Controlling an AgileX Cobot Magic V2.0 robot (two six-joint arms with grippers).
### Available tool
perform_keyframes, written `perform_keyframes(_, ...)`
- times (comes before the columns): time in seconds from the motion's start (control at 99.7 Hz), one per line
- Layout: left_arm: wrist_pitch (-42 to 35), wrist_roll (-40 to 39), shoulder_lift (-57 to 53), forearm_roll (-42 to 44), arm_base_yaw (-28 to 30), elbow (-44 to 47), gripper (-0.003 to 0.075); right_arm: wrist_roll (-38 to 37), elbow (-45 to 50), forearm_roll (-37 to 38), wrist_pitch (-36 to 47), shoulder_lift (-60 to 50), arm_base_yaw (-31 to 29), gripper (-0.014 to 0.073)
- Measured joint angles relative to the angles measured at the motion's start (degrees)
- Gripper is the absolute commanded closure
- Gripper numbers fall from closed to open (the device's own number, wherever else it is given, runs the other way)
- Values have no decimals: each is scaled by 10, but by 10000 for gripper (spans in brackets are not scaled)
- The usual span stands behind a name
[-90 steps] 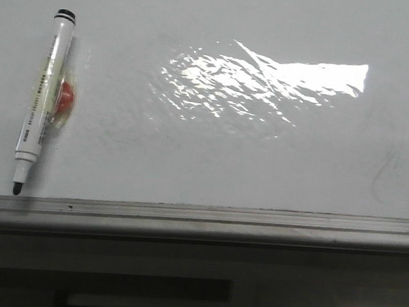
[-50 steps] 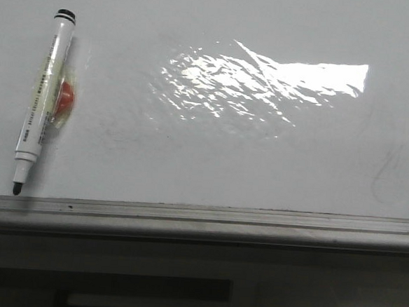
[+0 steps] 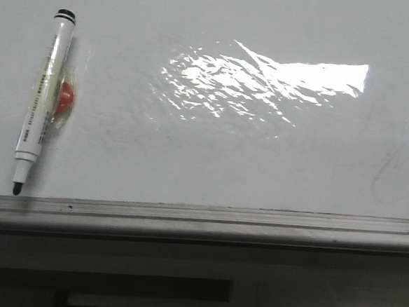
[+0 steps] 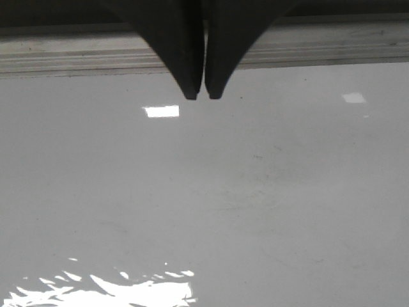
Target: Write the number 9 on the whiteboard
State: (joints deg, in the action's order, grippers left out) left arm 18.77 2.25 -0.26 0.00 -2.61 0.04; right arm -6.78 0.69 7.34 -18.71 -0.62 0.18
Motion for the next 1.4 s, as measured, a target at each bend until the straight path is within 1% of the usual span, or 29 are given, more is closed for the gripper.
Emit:
perform_keyframes(0.421,0,0,0,0,0,0,741,2,0,0,0,0,0,655)
perform_keyframes(0.592,0,0,0,39,0,0,741,2,0,0,0,0,0,655)
perform_keyframes(0.773,-1,0,0,50,0,0,741,2,0,0,0,0,0,655)
perform_keyframes(1.054,-78,0,0,52,0,0,741,2,0,0,4,0,0,655)
perform_keyframes(1.154,-85,0,0,53,0,0,741,2,0,-1,13,0,0,655)
perform_keyframes(1.274,-87,0,0,53,0,0,741,2,0,-30,37,0,0,655)
perform_keyframes(1.405,-89,0,0,56,0,0,741,1,0,-39,51,0,0,655)
